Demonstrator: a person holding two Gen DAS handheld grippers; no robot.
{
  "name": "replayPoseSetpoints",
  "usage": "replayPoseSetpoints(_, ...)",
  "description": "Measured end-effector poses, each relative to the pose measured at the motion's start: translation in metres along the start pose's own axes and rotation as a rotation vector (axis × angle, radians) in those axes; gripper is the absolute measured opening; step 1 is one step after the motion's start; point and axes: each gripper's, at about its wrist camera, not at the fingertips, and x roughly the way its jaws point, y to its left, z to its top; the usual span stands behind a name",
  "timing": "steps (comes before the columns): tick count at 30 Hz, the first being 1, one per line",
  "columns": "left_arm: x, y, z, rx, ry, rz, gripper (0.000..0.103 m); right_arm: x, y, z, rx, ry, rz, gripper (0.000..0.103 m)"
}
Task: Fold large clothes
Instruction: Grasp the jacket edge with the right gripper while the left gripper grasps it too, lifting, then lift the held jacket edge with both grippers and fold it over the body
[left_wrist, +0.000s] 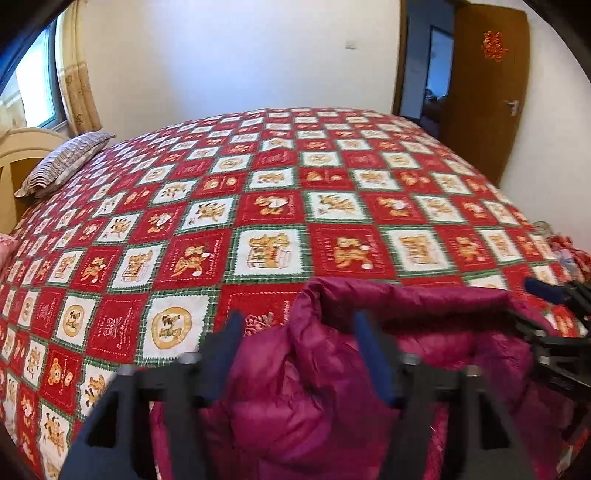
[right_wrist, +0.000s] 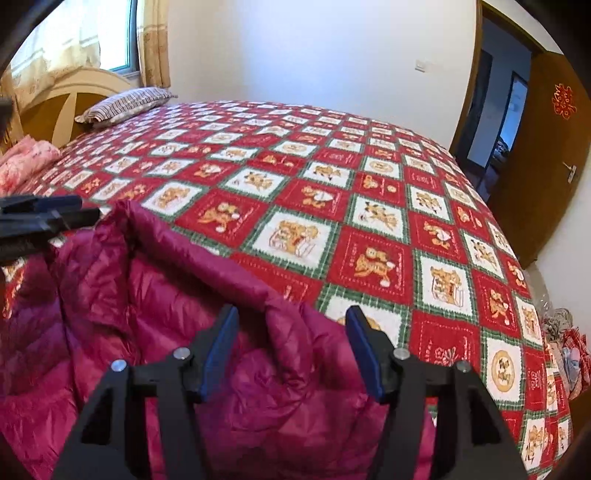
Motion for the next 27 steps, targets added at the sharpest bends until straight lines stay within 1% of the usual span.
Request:
replayPoseSetpoints(1,0.006,0.0,0.0,0.004,0.011,0.001,0.065,0.001,0.001,0.001,-0.005,0.0,-0.001,0.063)
replayPoseSetpoints(4,0.029,-0.01,0.0,0.031,0.08,-0.023,0.066,0.008,0.005,0.007,-0.052,0.018,-0.009,0.063)
replayPoseSetpoints(6,0.039,-0.018,-0.005,0.072,0.097,0.001,0.065,0.012,0.008,0.009,-0.084,0.019,-0.017,0.063)
replayPoseSetpoints(7,0.042,-0.021,-0.008,0.095,0.098,0.014,0.065,0.014,0.009,0.01,-0.098,0.02,-0.017,0.06)
replayPoseSetpoints(8,0.043,-0.022,-0.012,0.112,0.082,0.022,0.063,0.016,0.011,0.01,-0.11,0.027,-0.015,0.045)
replayPoseSetpoints(9,0.041,-0.02,-0.015,0.113,0.065,0.019,0.041,0.017,0.012,0.01,-0.121,0.034,-0.015,0.021)
replayPoseSetpoints(10,0.041,-0.018,-0.016,0.114,0.064,0.007,0.025,0.017,0.014,0.008,-0.133,0.036,-0.02,0.014)
replayPoseSetpoints(11,0.041,-0.016,-0.018,0.112,0.068,0.002,0.016,0.015,0.017,0.006,-0.15,0.025,-0.035,0.014)
replayPoseSetpoints(14,0.026,-0.009,-0.025,0.114,0.007,0.021,0.014,0.01,0.022,-0.004,-0.185,-0.006,-0.056,0.012)
replayPoseSetpoints(17,0.015,-0.007,-0.031,0.128,-0.012,0.024,0.014,0.008,0.023,-0.011,-0.188,-0.015,-0.058,0.011)
replayPoseSetpoints(23,0.013,-0.008,-0.053,0.164,-0.002,0.041,0.013,0.007,0.027,-0.025,-0.221,0.0,-0.067,0.009)
replayPoseSetpoints(27,0.02,-0.003,-0.065,0.143,0.021,0.035,0.013,0.009,0.029,-0.034,-0.236,0.017,-0.068,0.009)
